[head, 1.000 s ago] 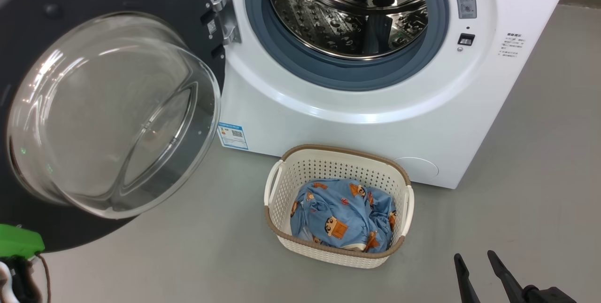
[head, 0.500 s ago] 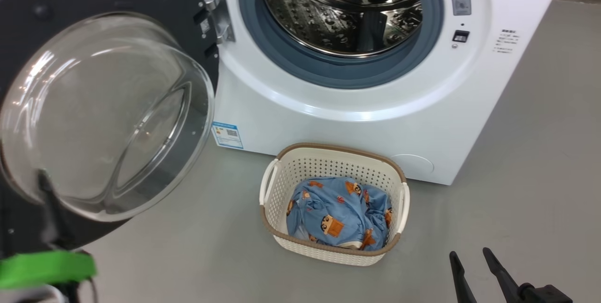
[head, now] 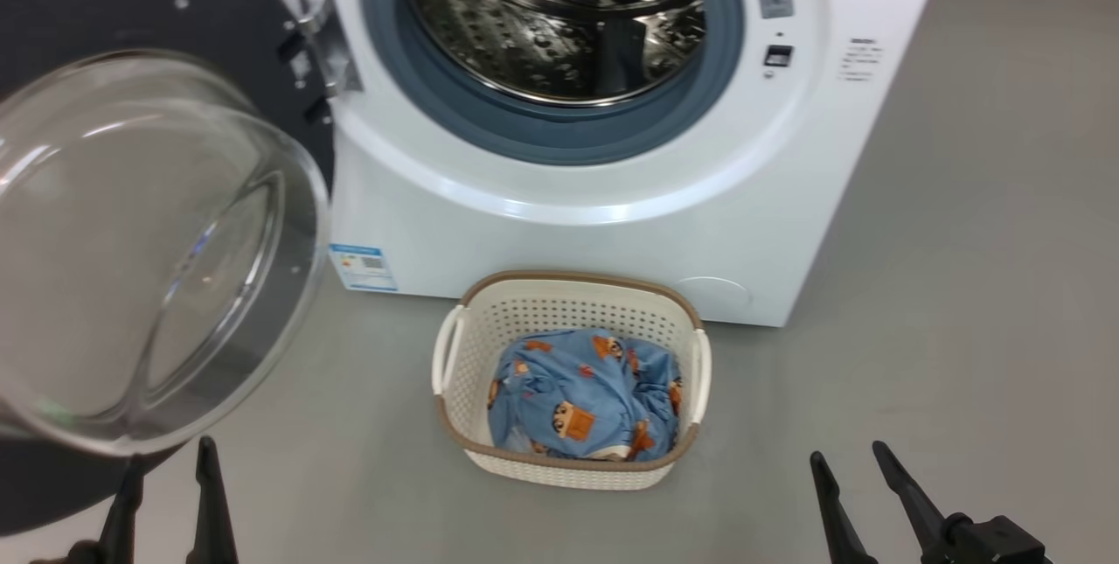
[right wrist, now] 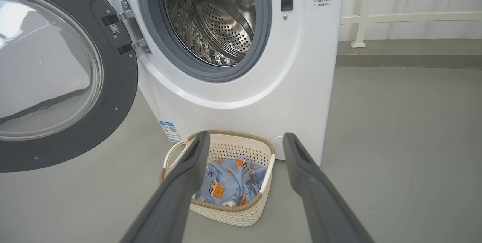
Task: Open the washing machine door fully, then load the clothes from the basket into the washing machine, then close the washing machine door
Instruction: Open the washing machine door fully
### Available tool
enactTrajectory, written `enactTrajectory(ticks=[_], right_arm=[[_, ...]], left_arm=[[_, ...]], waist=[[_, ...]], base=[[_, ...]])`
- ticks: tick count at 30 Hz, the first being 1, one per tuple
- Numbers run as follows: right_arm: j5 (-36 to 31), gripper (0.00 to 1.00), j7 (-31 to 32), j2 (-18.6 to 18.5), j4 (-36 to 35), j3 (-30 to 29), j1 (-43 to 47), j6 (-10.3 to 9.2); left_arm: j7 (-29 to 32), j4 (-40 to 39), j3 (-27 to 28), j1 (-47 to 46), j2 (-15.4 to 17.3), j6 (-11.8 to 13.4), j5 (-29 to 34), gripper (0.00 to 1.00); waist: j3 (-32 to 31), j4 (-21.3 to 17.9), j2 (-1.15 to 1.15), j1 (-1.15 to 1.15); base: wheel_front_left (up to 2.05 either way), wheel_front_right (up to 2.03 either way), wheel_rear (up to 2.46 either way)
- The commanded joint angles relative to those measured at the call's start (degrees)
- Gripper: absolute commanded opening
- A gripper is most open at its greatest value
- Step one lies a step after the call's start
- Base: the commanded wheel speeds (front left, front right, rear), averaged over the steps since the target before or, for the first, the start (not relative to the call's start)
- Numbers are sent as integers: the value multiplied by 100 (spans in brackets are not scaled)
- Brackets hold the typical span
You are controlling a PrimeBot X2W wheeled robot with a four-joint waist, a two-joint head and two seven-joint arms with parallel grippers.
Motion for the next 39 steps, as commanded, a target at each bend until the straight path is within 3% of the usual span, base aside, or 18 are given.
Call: enactTrajectory(ticks=[1,7,15,39], right_arm=[[-60,100,-69,-69,-177,189,-195,35],[-80,100,-69,-69,-285,150,-145,35],[-97,100,-69,-69,-365,-45,90,35],[-60,100,-69,-69,-437,-283,162,35]], left_arm=[[-33,-185,174,-16,121,-13,-6,100],[-33,-307,285,283,140,-13,86,100],[-33,-352,2,756,119,-14,164,100],[-33,-275,44,804,87,-14,195,100]], waist=[[33,-200,0,0],[-45,-556,0,0],[-255,-843,0,0],[-358,-931,0,0]], base=[[0,0,0],[0,0,0],[0,0,0],[0,0,0]])
